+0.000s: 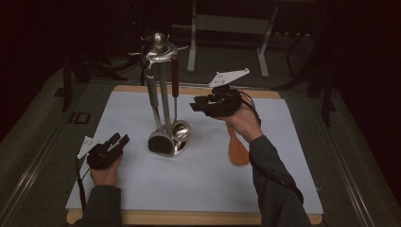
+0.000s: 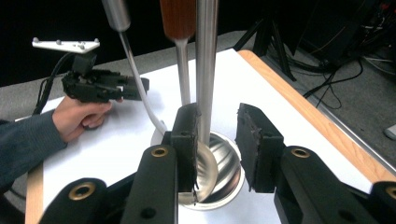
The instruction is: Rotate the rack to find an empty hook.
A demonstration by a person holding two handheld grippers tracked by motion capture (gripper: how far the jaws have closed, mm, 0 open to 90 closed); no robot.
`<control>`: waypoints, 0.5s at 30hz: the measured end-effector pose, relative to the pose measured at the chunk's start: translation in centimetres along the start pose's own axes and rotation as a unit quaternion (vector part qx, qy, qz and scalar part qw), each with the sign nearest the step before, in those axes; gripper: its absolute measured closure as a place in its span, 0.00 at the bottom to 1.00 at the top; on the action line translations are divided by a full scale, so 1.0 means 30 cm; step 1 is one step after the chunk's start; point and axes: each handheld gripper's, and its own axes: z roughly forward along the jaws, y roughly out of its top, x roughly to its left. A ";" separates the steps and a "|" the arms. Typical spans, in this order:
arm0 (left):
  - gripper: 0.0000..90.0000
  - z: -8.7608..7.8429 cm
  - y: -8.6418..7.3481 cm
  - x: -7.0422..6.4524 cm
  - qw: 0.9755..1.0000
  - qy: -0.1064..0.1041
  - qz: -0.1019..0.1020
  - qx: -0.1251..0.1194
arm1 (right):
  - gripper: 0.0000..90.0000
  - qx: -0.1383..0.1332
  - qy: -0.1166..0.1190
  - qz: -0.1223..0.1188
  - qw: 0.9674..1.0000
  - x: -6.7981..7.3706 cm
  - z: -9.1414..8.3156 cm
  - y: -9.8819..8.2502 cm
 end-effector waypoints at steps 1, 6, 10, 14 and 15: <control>0.59 0.000 0.000 0.000 1.000 0.000 -0.002 0.000 | 0.77 0.003 -0.003 0.001 1.000 -0.005 0.000 -0.012; 0.59 0.000 0.000 0.001 1.000 -0.002 -0.004 -0.001 | 0.77 0.010 -0.009 0.003 1.000 -0.019 0.000 -0.033; 0.59 -0.002 0.001 0.001 1.000 -0.002 -0.001 -0.001 | 0.77 0.013 -0.011 0.006 1.000 -0.026 0.000 -0.049; 0.62 -0.003 0.002 -0.002 1.000 -0.004 -0.002 -0.003 | 0.77 0.020 -0.015 0.008 1.000 -0.031 0.004 -0.068; 0.63 -0.005 0.003 -0.002 1.000 -0.005 0.001 -0.004 | 0.76 0.024 -0.017 0.011 1.000 -0.033 0.007 -0.078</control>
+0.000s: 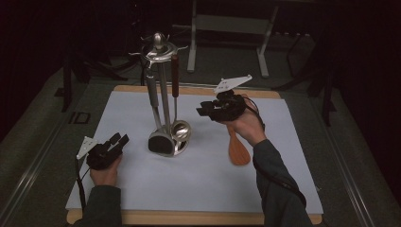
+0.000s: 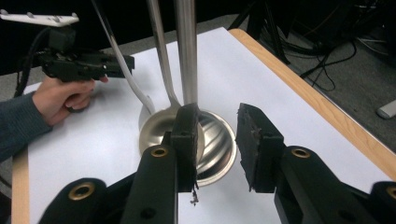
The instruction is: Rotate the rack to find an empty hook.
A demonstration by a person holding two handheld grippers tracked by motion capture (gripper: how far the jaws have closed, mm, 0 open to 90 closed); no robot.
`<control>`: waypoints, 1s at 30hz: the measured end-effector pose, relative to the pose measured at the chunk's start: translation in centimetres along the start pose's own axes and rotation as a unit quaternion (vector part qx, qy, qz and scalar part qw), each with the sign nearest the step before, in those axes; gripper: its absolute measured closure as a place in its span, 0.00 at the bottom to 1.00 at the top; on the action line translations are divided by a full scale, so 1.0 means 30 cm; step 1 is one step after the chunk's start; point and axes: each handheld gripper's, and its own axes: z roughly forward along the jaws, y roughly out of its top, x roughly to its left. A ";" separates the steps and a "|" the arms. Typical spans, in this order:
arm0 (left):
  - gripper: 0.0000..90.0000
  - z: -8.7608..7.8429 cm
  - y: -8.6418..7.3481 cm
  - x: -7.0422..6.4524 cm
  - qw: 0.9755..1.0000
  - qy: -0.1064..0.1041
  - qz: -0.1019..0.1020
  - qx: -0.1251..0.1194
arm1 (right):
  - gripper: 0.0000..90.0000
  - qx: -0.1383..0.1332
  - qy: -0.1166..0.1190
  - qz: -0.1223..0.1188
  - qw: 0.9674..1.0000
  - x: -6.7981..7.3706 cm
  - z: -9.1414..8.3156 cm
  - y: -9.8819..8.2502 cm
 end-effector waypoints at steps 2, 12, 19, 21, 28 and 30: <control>0.65 -0.001 0.000 -0.001 1.000 0.000 0.004 0.001 | 0.76 0.001 0.000 -0.001 1.000 -0.002 0.001 -0.004; 0.98 -0.019 0.024 -0.049 0.999 -0.032 0.021 -0.001 | 0.74 0.037 -0.013 0.006 0.999 -0.016 0.035 -0.070; 1.00 -0.034 0.056 -0.084 0.998 -0.053 0.020 -0.018 | 0.74 0.055 -0.024 0.006 0.998 -0.025 0.030 -0.105; 1.00 -0.039 0.073 -0.095 0.998 -0.059 0.020 -0.028 | 0.74 0.059 -0.026 0.010 0.998 -0.032 0.024 -0.122; 1.00 -0.051 0.159 -0.135 0.994 -0.083 0.014 -0.072 | 0.74 0.072 -0.034 0.023 0.997 -0.054 0.018 -0.179; 1.00 -0.053 0.173 -0.137 0.993 -0.085 0.015 -0.077 | 0.74 0.073 -0.034 0.021 0.997 -0.055 0.019 -0.183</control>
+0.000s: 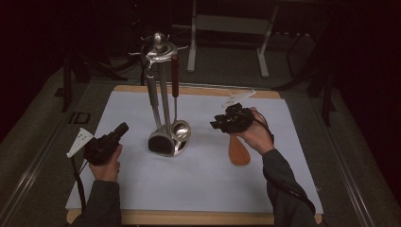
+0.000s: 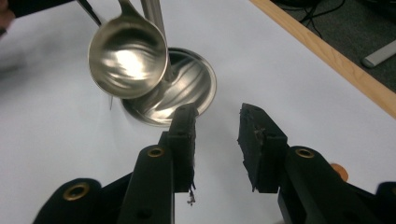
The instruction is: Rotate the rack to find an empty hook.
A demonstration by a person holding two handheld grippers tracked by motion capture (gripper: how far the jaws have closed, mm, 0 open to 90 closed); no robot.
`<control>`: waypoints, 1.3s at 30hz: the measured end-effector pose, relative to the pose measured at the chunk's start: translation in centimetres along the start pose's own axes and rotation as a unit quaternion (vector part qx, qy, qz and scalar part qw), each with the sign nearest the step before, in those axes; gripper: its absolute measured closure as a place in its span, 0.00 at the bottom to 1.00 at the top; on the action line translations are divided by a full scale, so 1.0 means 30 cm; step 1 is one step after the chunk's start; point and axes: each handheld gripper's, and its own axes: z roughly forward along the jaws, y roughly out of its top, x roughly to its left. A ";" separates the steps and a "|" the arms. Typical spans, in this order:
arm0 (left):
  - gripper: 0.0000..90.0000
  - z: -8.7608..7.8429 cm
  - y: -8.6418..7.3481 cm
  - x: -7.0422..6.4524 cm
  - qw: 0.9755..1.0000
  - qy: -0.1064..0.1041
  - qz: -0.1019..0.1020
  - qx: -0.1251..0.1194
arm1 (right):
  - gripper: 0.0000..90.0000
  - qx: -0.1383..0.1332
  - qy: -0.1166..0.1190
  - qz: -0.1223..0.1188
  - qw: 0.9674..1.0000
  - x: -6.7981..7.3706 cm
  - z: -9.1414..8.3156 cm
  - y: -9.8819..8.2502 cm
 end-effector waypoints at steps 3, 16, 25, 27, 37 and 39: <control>1.00 0.001 0.037 -0.011 1.000 -0.008 -0.001 -0.018 | 0.74 0.009 -0.002 -0.001 1.000 -0.001 0.010 -0.014; 1.00 0.033 0.228 -0.082 0.996 -0.042 0.023 -0.080 | 0.74 0.019 -0.001 0.008 1.000 -0.009 0.037 -0.055; 1.00 0.071 0.311 -0.136 0.991 -0.064 0.033 -0.112 | 0.74 0.022 0.000 0.011 1.000 -0.016 0.037 -0.069; 1.00 0.080 0.334 -0.152 0.990 -0.069 0.038 -0.121 | 0.74 0.021 0.001 0.011 1.000 -0.017 0.037 -0.072; 1.00 0.111 0.415 -0.194 0.985 -0.088 0.047 -0.143 | 0.74 0.018 0.004 0.014 1.000 -0.015 0.044 -0.078; 1.00 0.116 0.428 -0.201 0.984 -0.091 0.047 -0.147 | 0.74 0.018 0.005 0.017 1.000 -0.015 0.043 -0.082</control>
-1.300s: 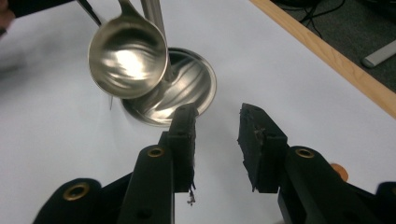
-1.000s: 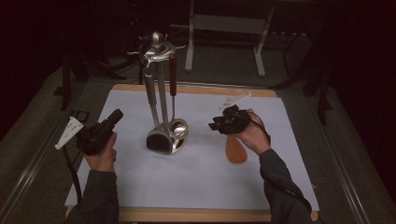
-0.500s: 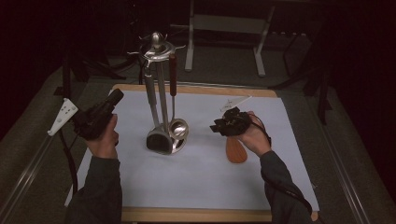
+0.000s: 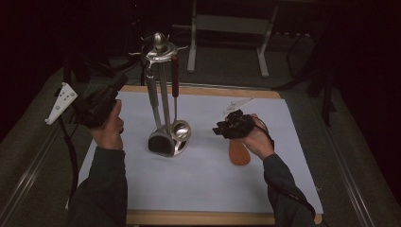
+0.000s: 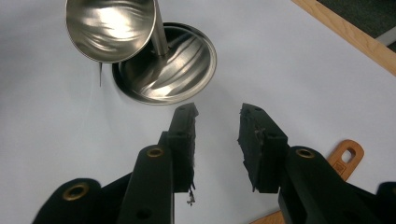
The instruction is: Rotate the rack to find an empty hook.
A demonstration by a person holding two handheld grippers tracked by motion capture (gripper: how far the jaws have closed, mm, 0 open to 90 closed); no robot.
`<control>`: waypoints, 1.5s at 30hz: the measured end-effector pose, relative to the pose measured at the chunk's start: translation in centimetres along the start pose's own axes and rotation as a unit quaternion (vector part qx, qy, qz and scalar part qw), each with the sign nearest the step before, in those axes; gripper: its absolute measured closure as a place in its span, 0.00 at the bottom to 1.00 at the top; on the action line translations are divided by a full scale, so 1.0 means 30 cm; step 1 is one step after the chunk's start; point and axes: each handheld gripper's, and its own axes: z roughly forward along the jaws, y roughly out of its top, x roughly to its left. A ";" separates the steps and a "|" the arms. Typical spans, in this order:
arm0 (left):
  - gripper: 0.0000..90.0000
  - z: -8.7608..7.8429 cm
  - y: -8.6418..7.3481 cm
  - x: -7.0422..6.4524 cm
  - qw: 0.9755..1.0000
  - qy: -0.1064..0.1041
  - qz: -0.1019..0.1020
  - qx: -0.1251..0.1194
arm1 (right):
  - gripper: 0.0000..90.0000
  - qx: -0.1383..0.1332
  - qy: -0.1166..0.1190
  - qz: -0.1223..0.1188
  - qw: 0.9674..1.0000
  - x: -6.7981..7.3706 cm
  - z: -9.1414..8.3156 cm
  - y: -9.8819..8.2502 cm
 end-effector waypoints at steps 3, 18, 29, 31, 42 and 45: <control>1.00 0.014 0.017 -0.006 1.000 -0.004 0.001 -0.007 | 0.74 0.001 -0.001 0.000 1.000 -0.003 0.000 -0.007; 1.00 0.100 0.058 -0.019 0.999 -0.022 -0.007 -0.034 | 0.73 0.000 0.001 0.007 1.000 -0.010 0.010 -0.028; 1.00 0.138 0.052 -0.002 1.000 -0.005 -0.003 -0.015 | 0.73 0.001 0.001 0.014 1.000 -0.018 0.008 -0.044; 1.00 0.140 0.051 0.001 1.000 -0.007 -0.002 -0.015 | 0.72 0.001 0.001 0.014 1.000 -0.018 0.008 -0.047; 1.00 0.144 0.052 0.012 1.000 0.004 0.011 -0.013 | 0.62 -0.004 -0.003 0.022 1.000 -0.022 0.012 -0.067; 1.00 0.149 0.051 0.022 1.000 0.009 0.010 -0.011 | 0.62 -0.003 -0.004 0.023 1.000 -0.022 0.009 -0.070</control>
